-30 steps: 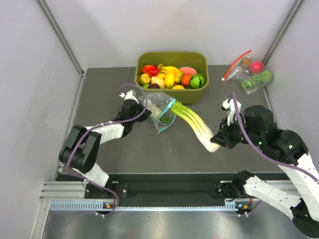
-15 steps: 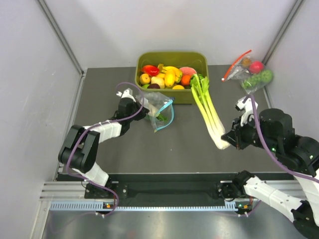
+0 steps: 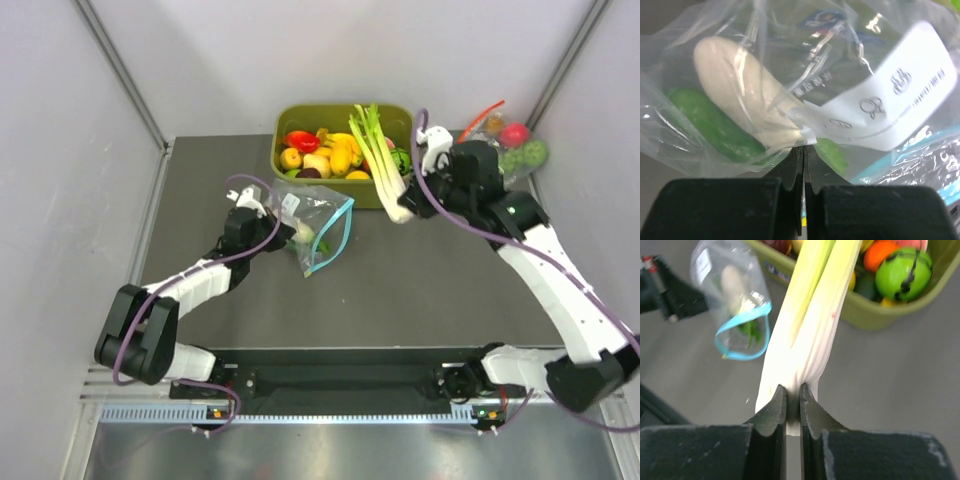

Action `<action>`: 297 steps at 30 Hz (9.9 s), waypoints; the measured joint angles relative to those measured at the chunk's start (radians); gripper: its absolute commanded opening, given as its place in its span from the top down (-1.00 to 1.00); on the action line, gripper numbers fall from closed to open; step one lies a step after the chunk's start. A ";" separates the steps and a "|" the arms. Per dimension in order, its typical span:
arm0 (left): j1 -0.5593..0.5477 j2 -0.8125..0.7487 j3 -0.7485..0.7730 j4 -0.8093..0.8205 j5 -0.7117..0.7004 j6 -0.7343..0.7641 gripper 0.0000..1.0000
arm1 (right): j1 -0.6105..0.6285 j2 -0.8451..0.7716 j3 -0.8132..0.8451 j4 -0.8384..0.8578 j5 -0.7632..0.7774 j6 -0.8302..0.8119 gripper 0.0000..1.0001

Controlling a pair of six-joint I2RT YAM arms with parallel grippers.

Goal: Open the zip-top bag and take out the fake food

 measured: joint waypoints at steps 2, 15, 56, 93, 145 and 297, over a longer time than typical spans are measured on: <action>0.000 -0.027 -0.016 -0.009 0.002 0.010 1.00 | -0.027 0.080 0.031 0.044 -0.027 -0.048 1.00; 0.000 -0.036 -0.055 -0.023 0.005 0.022 1.00 | -0.221 0.535 0.463 0.097 -0.369 -0.373 0.99; 0.000 -0.054 -0.055 -0.074 0.048 0.013 1.00 | -0.237 0.270 0.190 0.360 -0.384 -0.335 -0.88; -0.001 -0.048 -0.021 0.008 0.327 0.009 1.00 | 0.050 0.363 -0.455 0.692 -0.410 -0.113 0.28; -0.001 0.108 -0.073 0.193 0.539 -0.029 1.00 | 0.113 0.737 -0.396 1.030 -0.383 -0.064 1.00; 0.045 -0.118 -0.128 0.039 0.478 -0.035 1.00 | 0.199 0.597 -0.634 1.298 -0.470 0.203 -0.09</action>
